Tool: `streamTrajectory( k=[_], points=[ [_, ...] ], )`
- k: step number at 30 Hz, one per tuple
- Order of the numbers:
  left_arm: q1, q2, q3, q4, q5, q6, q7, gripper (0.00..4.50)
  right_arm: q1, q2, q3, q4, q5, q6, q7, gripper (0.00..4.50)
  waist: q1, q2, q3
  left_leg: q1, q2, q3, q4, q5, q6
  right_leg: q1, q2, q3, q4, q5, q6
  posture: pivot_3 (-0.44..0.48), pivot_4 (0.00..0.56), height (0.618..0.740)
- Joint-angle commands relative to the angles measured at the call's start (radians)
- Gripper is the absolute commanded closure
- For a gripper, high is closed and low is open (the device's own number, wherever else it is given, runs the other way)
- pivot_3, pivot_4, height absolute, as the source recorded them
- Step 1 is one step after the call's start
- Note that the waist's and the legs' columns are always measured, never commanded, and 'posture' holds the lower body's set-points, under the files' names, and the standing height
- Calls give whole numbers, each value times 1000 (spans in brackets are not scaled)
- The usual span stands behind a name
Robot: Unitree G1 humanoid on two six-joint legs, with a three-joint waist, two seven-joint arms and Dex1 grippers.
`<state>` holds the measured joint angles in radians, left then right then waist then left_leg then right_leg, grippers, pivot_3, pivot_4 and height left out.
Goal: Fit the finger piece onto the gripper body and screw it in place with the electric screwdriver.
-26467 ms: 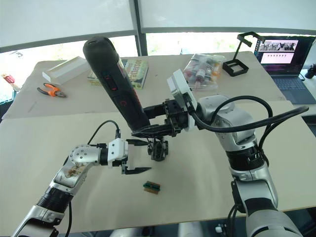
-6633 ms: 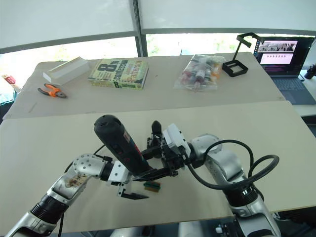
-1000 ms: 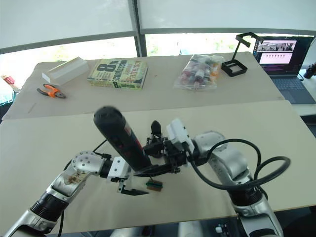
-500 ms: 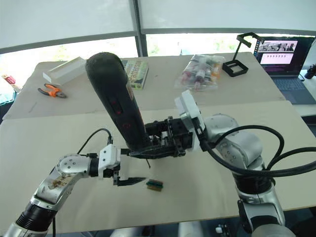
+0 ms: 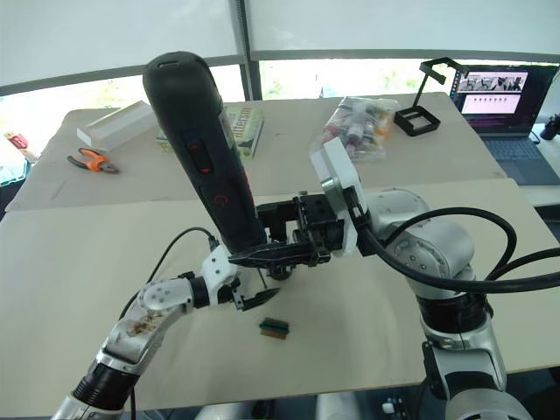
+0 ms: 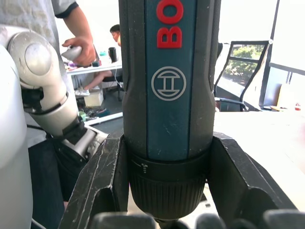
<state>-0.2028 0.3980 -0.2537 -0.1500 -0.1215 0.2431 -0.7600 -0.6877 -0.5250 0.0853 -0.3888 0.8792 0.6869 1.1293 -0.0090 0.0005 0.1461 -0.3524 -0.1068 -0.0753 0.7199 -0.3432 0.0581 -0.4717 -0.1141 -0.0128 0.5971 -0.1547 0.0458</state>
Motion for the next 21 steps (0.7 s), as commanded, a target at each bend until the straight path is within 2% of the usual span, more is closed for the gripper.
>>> streamTrajectory(
  k=[1, 6, 9, 12, 19, 21],
  points=[
    [-42, -48, -19, 30, 13, -24, 30, 0, -37, 5, -44, -23, 42, -3, -11, 2607, 2, 0, 0, 0, 0, 0, 0, 0, 0, 0, 0, 0, 0, 0, 0, 0, 150, 740],
    [-63, -102, -30, 78, 31, -25, 73, 0, -41, 3, -43, -23, 43, -5, -17, 2607, 0, 0, 0, 0, 0, 0, 0, 0, 0, 0, 0, 0, 0, 0, 0, 0, 150, 740],
    [-69, -105, -42, 107, 41, -54, 61, 749, -44, 1, -43, -23, 42, -4, -20, 2607, 0, 0, 0, 0, 0, 0, 0, 0, 0, 0, 0, 0, 0, 0, 0, 0, 150, 740],
    [-96, -84, -42, 140, 30, -106, 3, 2128, -49, -2, -46, -24, 45, -3, -21, 2607, 1, 0, 0, 0, 0, 0, 1, 0, 0, 0, 0, 0, 0, 0, 0, 0, 150, 740],
    [-254, -63, -59, 303, -40, -235, -268, 2115, -74, -8, -58, -24, 60, 5, -23, 2607, 0, 0, 0, -1, 0, 0, 0, 0, 0, 0, 0, 0, 0, 0, 0, 0, 150, 740],
    [-310, -72, -69, 374, -29, -248, -309, 2115, -83, -6, -60, -30, 66, 12, -28, 2607, 2, 0, 0, -1, -1, 0, 1, 0, 0, 0, 0, -1, 0, 0, 0, 0, 150, 740]
  ],
)
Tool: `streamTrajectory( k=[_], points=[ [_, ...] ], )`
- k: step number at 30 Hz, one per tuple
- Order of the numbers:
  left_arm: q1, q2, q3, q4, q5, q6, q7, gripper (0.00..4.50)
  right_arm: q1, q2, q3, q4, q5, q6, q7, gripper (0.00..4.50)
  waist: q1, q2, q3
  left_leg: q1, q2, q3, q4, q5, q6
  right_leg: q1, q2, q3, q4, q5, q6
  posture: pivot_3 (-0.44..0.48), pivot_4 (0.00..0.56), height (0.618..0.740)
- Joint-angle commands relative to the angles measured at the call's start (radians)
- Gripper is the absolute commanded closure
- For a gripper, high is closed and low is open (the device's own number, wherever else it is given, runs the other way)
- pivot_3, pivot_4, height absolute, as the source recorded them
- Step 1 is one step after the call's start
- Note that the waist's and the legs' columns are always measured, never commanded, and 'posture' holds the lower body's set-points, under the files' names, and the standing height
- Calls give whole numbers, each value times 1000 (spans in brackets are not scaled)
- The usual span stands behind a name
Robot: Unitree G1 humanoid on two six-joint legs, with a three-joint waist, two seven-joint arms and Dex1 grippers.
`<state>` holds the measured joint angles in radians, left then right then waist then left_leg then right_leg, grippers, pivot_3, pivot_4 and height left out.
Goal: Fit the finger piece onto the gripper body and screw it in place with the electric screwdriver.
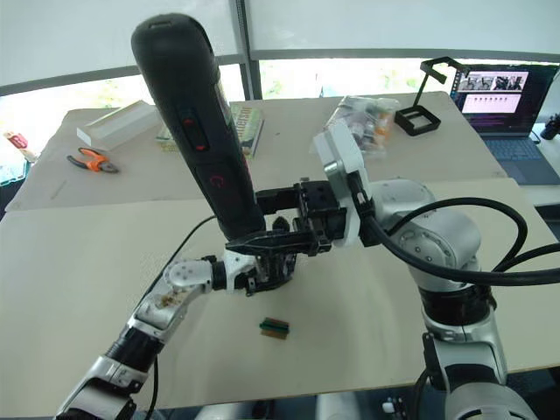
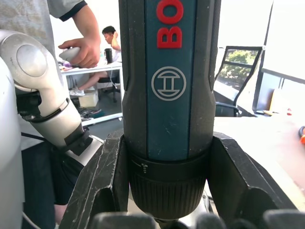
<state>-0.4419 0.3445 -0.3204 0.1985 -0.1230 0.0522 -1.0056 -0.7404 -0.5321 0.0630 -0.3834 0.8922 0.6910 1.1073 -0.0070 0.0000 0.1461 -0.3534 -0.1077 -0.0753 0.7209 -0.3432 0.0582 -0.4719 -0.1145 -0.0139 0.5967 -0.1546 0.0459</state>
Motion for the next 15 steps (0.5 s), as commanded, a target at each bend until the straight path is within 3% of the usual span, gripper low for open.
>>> streamTrajectory(
  k=[1, 5, 7, 10, 15],
  points=[
    [-92, -25, -5, 56, -18, -58, -69, 2115, -33, 3, -37, -37, 55, 9, -8, 2607, -1, 0, 0, 0, 0, 0, 0, 0, 0, 0, 0, 0, 0, 0, 0, 0, 150, 740],
    [-129, -40, -3, 116, 2, -46, -67, 2115, -40, 7, -31, -40, 59, 8, -17, 2607, -6, 0, 0, 0, 0, 0, 0, 0, 0, 0, 0, 0, 1, 0, 0, 0, 150, 740],
    [-122, -38, 7, 109, -2, -26, -61, 1082, -42, 10, -27, -39, 54, 5, -17, 2607, -7, 0, 0, 0, 0, 0, 0, 0, 0, 0, 0, 0, 6, 0, 0, 0, 150, 740],
    [-85, -19, 20, 60, -4, -14, -46, 42, -41, 14, -18, -32, 44, -2, -14, 2607, -7, 0, 0, 0, 1, 0, 0, 0, 0, -1, 0, 1, 7, 0, 0, 0, 150, 740],
    [-9, -7, 56, -53, -12, 21, 29, 0, -50, 21, -6, -10, 22, -11, -1, 2607, -6, 0, 0, 0, 0, 0, 0, 0, 0, -1, 0, 1, 8, 0, 0, 0, 150, 740]
  ],
)
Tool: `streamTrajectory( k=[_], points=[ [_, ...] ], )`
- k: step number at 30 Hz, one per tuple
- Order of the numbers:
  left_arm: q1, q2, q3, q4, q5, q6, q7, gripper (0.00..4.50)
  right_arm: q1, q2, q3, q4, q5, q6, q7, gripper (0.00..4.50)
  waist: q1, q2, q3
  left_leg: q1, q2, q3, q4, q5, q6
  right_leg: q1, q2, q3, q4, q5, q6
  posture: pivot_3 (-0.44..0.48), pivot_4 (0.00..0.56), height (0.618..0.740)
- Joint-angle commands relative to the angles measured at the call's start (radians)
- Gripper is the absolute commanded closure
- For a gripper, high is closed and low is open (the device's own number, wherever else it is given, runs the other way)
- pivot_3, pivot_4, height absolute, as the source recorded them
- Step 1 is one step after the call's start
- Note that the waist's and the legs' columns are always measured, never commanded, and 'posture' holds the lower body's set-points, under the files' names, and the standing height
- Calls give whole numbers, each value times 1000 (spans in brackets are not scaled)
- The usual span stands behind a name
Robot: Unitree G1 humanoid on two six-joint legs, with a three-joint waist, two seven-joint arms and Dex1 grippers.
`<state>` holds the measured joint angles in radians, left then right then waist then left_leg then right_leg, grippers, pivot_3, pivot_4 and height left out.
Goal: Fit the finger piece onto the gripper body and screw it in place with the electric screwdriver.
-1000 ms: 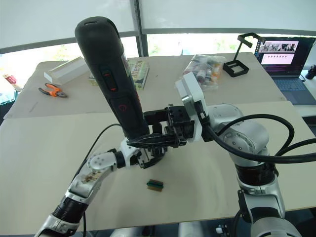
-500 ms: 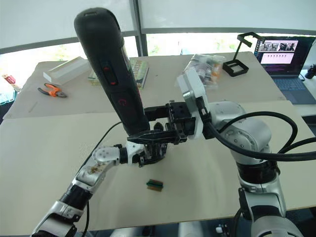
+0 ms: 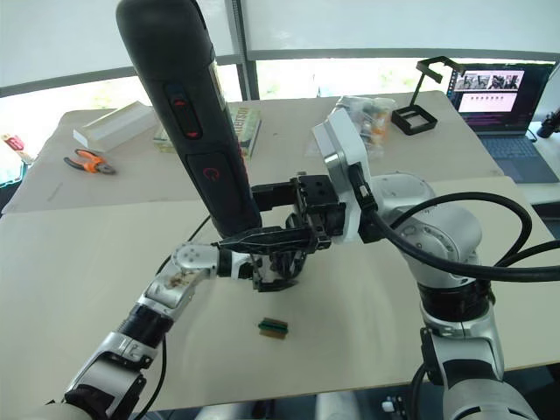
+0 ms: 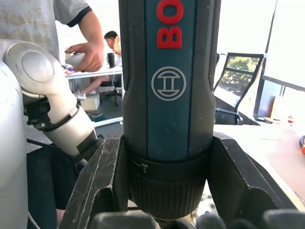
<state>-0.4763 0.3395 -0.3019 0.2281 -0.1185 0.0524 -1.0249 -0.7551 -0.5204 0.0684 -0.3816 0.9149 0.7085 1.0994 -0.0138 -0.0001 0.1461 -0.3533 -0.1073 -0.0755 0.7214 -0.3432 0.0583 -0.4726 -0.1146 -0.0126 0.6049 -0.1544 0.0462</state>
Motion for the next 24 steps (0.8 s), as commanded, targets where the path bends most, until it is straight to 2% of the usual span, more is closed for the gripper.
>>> streamTrajectory(
  k=[1, 6, 18, 21, 24],
  points=[
    [39, -7, 46, -100, -21, 36, 68, 0, -36, 12, -8, -8, -6, -31, 9, 2607, 2, 0, 0, 0, 0, 0, 0, 0, 0, 0, 0, 0, 0, 0, 0, 0, 150, 740],
    [100, -31, 54, -173, -15, 70, 137, 0, -30, 20, 7, 5, -41, -42, 27, 2607, 5, 0, 0, 0, 0, 0, 1, 0, 0, 0, 0, 0, 1, 0, 0, 0, 150, 740],
    [123, -38, 21, -181, 4, 60, 161, 0, -23, 27, 18, 23, -77, -52, 56, 2607, 4, 0, 0, 0, 0, 0, 1, 0, 0, 0, 0, 0, 1, 0, 0, 0, 150, 740],
    [125, -35, 20, -174, 3, 50, 156, 861, -20, 29, 20, 24, -88, -60, 61, 2607, 4, 0, 0, 0, 0, 0, 1, 0, 0, 0, 0, 0, 1, 0, 0, 0, 150, 740],
    [121, -38, 18, -165, 2, 43, 156, 2194, -17, 31, 20, 24, -97, -65, 66, 2607, 5, 0, 0, 0, 0, 0, 1, 0, 0, 0, 0, 0, 1, 0, 0, 0, 150, 740]
  ],
)
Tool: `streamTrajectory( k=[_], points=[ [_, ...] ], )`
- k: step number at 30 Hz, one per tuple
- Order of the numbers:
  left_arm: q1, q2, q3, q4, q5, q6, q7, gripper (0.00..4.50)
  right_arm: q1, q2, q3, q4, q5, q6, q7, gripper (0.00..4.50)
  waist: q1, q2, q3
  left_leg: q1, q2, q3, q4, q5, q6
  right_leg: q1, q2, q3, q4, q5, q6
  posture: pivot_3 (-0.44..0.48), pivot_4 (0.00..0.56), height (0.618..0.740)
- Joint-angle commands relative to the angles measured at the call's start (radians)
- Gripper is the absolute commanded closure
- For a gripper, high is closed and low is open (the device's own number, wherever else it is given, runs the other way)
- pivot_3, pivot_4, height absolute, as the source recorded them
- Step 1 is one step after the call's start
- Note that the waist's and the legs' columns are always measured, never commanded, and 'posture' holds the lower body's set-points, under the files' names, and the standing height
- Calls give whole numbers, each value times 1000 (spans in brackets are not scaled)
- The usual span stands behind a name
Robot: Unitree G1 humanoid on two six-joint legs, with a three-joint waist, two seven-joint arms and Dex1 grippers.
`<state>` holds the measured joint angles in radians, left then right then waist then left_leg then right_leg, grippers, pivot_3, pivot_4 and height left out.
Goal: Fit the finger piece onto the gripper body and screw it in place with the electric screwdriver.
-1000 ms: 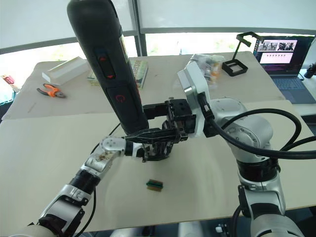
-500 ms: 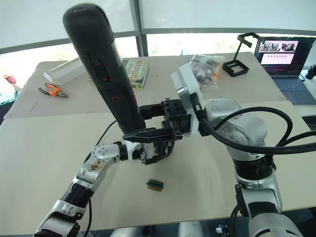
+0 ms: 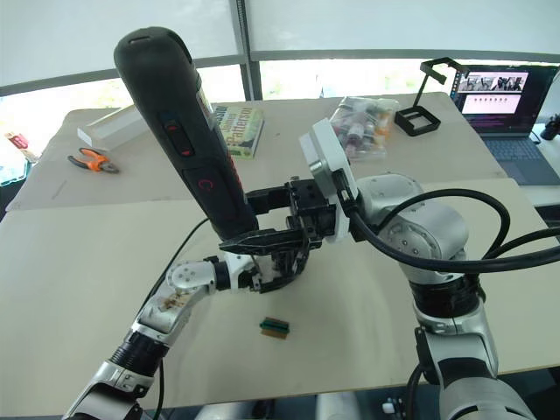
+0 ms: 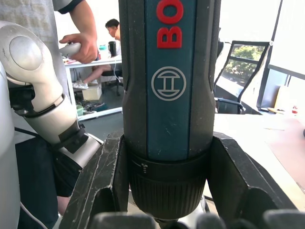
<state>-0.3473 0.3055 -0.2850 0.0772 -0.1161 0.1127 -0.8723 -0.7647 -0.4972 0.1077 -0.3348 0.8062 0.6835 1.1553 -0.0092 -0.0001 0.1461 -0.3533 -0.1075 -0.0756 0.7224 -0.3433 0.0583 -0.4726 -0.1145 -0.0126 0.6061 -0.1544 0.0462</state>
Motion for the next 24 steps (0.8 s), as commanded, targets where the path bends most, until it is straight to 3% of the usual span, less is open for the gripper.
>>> streamTrajectory(
  k=[1, 24],
  points=[
    [-11, -7, 0, -10, -1, -19, 3, 2215, -7, 8, -19, -22, 9, -41, 12, 2607, 0, 0, 0, 0, 0, 0, 0, 0, 0, 0, 0, 0, 0, 0, 0, 0, 150, 740],
    [-29, -12, 5, 7, -3, -30, -4, 2213, -14, 0, 17, 87, -146, -164, 84, 2607, 6, 0, 0, 0, 0, 0, 1, 0, 0, 0, 0, 0, 0, 0, 0, 0, 150, 740]
  ],
)
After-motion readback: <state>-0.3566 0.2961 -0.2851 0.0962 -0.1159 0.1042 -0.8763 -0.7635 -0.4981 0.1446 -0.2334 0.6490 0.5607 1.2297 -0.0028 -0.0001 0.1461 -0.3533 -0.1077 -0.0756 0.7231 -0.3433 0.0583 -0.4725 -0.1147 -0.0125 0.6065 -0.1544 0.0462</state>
